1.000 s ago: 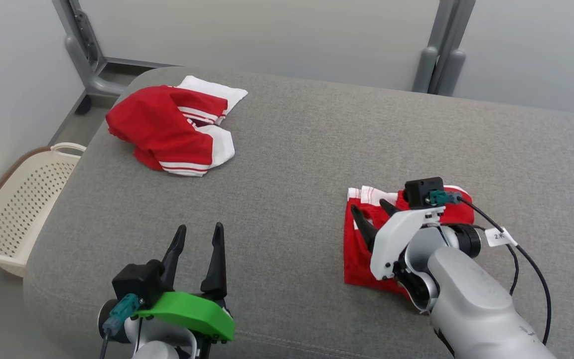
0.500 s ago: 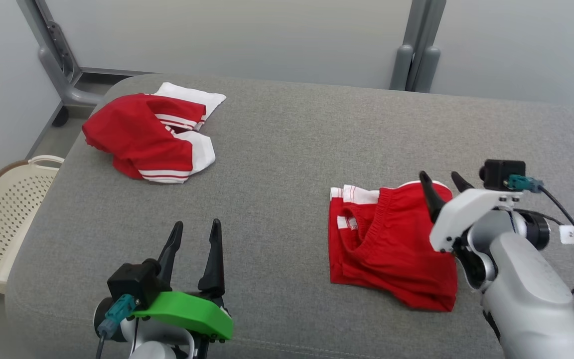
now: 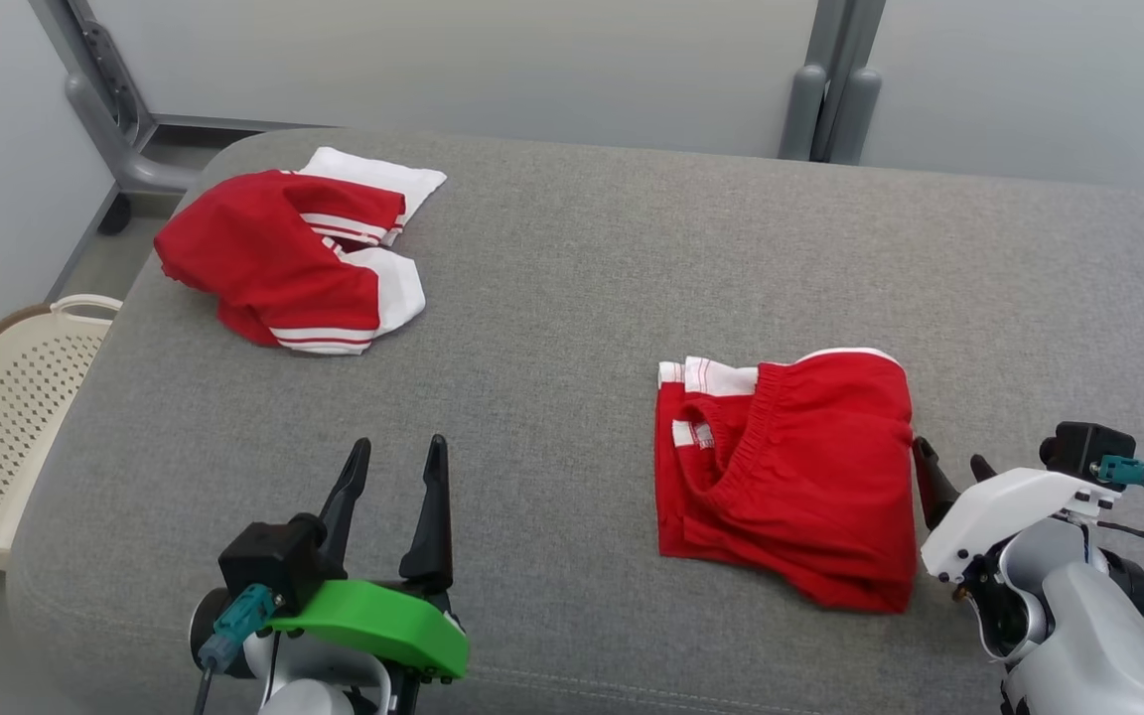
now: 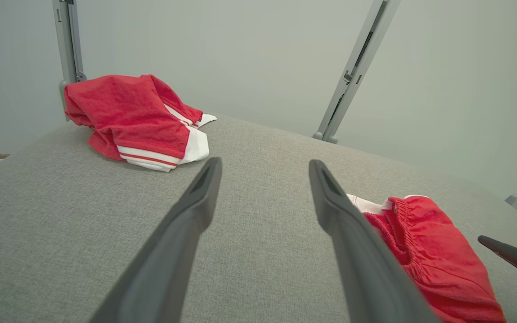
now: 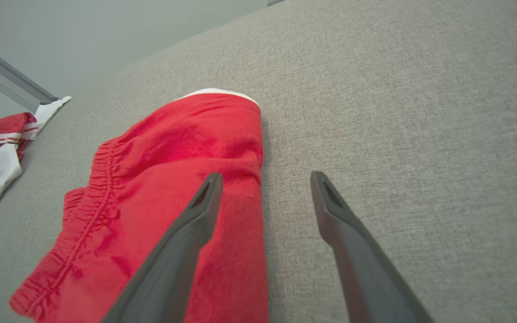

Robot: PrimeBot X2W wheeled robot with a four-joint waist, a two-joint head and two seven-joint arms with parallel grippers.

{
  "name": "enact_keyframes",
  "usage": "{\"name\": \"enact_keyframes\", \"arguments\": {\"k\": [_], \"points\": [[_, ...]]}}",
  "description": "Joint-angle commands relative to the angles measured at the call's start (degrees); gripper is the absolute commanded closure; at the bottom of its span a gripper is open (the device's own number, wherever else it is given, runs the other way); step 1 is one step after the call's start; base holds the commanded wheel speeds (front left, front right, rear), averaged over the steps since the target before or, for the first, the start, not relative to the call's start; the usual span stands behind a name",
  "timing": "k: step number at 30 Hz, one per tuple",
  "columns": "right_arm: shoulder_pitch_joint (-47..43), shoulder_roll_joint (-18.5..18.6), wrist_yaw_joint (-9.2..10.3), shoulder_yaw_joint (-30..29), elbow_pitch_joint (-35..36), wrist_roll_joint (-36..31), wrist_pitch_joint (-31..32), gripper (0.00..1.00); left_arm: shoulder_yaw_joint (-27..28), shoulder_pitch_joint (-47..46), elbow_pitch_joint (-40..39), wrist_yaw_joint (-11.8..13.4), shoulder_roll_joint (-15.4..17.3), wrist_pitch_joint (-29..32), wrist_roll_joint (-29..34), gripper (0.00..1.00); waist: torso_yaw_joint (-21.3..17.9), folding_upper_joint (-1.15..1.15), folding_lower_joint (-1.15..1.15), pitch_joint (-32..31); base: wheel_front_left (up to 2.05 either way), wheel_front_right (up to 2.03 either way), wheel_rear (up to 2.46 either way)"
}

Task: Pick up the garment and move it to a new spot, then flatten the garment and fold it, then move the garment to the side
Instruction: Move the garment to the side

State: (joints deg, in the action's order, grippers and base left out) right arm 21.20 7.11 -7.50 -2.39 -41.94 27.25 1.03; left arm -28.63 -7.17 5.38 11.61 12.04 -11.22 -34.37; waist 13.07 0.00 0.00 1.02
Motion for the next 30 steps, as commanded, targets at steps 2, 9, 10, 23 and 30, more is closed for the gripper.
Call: {"name": "enact_keyframes", "arguments": {"k": [2, 9, 10, 23, 30], "points": [[-0.8, 0.03, 0.02, -0.28, 0.04, 0.93, 0.28, 0.0, -0.04, -0.71, -0.17, 0.11, 0.43, -0.07, 0.44, 0.0, 0.42, 0.0, 0.0, 0.47, 0.0, 0.0, 0.0], [0.55, -0.41, 0.02, 0.75, -2.29, 6.21, 1.2, 0.0, -0.14, -1.73, 0.29, 0.17, 0.54, -0.2, 0.44, 0.0, 2.2, 0.0, 0.0, 1.31, 0.0, 0.0, 0.0], [0.77, -0.24, 0.02, 1.03, -2.84, 6.63, 1.36, 0.0, -0.11, -1.79, 0.32, 0.19, 0.52, -0.24, 0.43, 0.0, 2.38, 0.0, 0.0, 1.41, 0.0, 0.0, 0.0], [4.24, 0.73, 0.02, 7.69, -7.35, 11.99, 2.07, 1.0, 0.07, -2.29, 0.08, 0.49, 0.42, -1.0, 0.19, 0.0, 2.49, 0.0, 0.0, 3.05, 0.0, 0.0, 0.0], [7.14, 2.85, 0.02, 12.43, -7.95, 11.84, -0.02, 1.0, -0.28, -3.15, -0.51, 0.48, 0.4, -1.04, 0.64, 0.0, 0.05, 0.0, 0.0, 4.32, 0.0, 0.0, 0.0]]}}
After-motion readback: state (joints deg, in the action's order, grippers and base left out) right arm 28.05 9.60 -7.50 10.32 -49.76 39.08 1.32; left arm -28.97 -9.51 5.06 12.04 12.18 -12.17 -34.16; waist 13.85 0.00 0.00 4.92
